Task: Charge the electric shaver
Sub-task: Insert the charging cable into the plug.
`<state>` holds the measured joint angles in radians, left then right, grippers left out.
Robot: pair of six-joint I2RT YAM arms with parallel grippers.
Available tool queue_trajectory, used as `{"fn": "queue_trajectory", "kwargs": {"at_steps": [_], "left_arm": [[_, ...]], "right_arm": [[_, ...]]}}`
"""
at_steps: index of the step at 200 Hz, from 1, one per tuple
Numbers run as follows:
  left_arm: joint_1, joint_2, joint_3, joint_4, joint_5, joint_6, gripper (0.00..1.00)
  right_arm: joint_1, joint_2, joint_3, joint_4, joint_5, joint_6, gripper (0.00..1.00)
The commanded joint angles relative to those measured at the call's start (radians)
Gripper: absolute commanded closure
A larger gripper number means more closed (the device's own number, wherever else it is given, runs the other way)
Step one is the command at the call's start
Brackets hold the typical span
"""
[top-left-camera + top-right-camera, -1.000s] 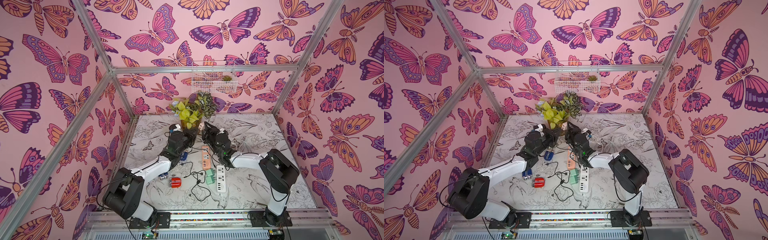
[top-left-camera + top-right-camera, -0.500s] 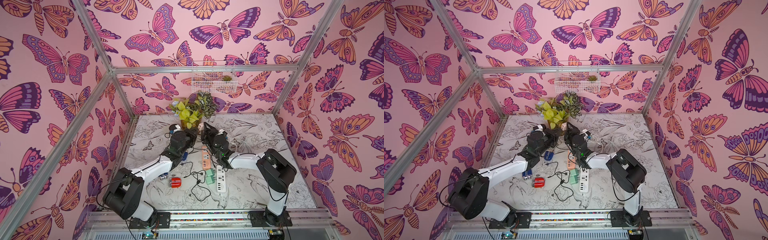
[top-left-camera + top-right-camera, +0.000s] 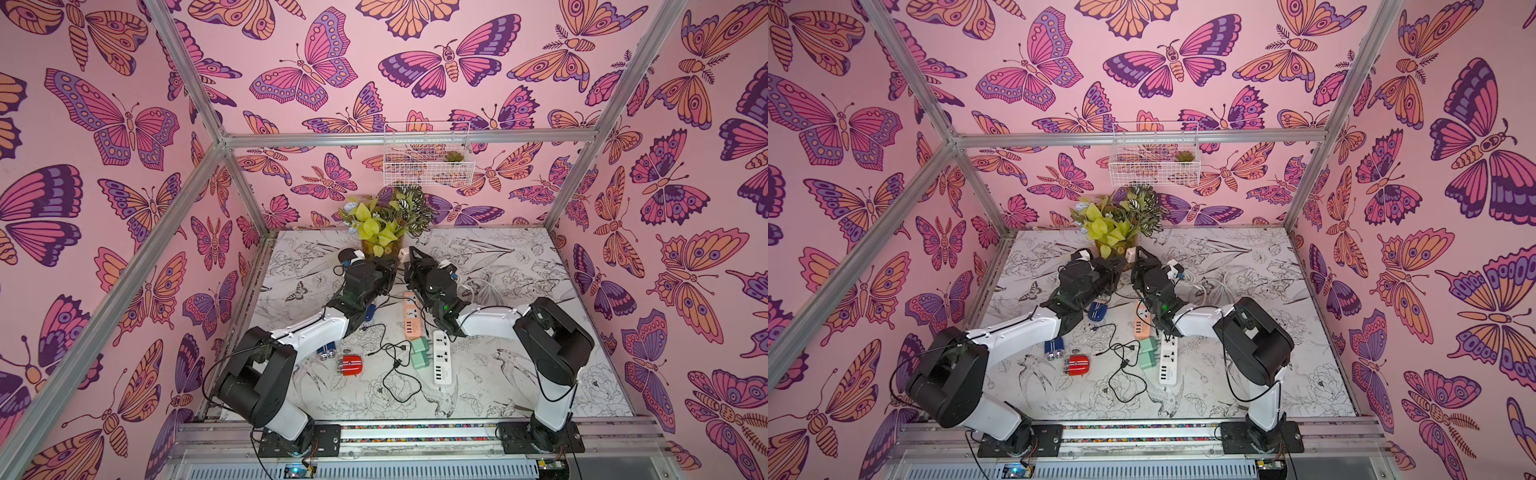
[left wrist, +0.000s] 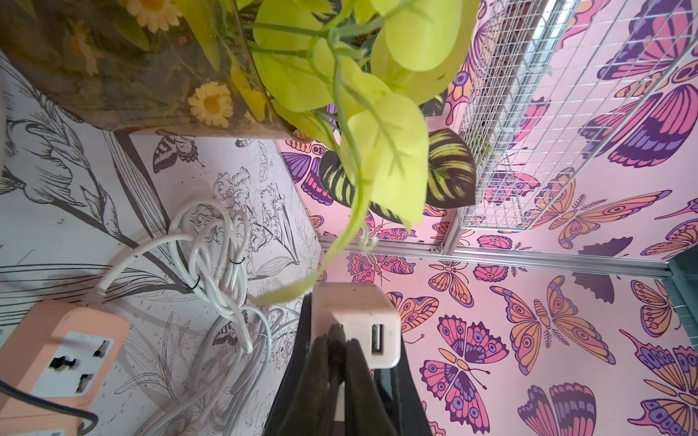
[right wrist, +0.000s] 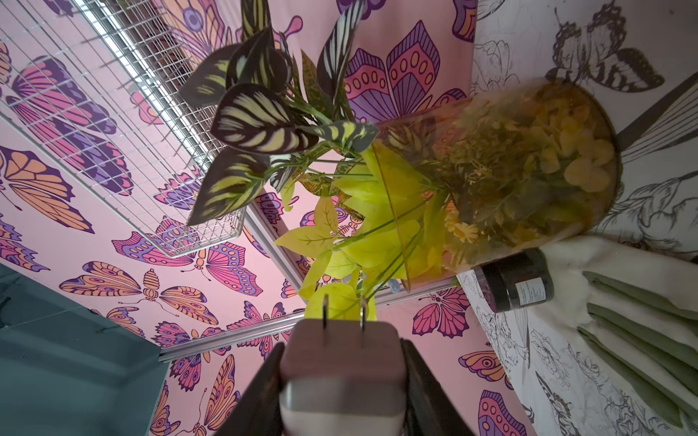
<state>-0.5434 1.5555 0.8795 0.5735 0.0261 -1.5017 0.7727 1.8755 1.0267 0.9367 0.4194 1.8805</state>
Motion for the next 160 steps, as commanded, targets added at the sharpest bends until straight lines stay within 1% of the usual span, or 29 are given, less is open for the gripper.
{"fn": "queue_trajectory", "kwargs": {"at_steps": [1, 20, 37, 77, 95, 120, 144, 160], "left_arm": [[-0.022, 0.036, 0.032, 0.018, 0.093, -0.008, 1.0], [-0.034, 0.05, 0.032, 0.041, 0.099, -0.03, 1.0], [-0.032, 0.069, 0.043, 0.058, 0.132, -0.043, 1.0], [0.016, 0.038, 0.02, 0.039, 0.19, -0.067, 1.0], [0.033, 0.042, 0.022, 0.044, 0.24, -0.078, 1.0], [0.025, 0.074, 0.047, 0.051, 0.294, -0.079, 1.0], [0.008, 0.091, 0.053, 0.075, 0.305, -0.073, 1.0], [0.007, 0.088, 0.056, 0.059, 0.321, -0.058, 1.0]], "right_arm": [[0.065, -0.052, 0.039, 0.048, -0.082, 0.067, 1.0], [0.066, -0.035, 0.057, 0.065, -0.083, 0.068, 1.0], [0.067, -0.024, 0.073, 0.073, -0.113, 0.07, 1.0], [0.06, -0.069, 0.037, 0.025, -0.208, 0.049, 1.0], [0.061, -0.073, 0.032, 0.021, -0.247, 0.064, 1.0], [0.062, -0.086, 0.053, -0.033, -0.286, 0.047, 1.0], [0.059, -0.092, 0.075, -0.097, -0.311, 0.041, 1.0], [0.055, -0.113, 0.073, -0.15, -0.319, 0.021, 1.0]]}}
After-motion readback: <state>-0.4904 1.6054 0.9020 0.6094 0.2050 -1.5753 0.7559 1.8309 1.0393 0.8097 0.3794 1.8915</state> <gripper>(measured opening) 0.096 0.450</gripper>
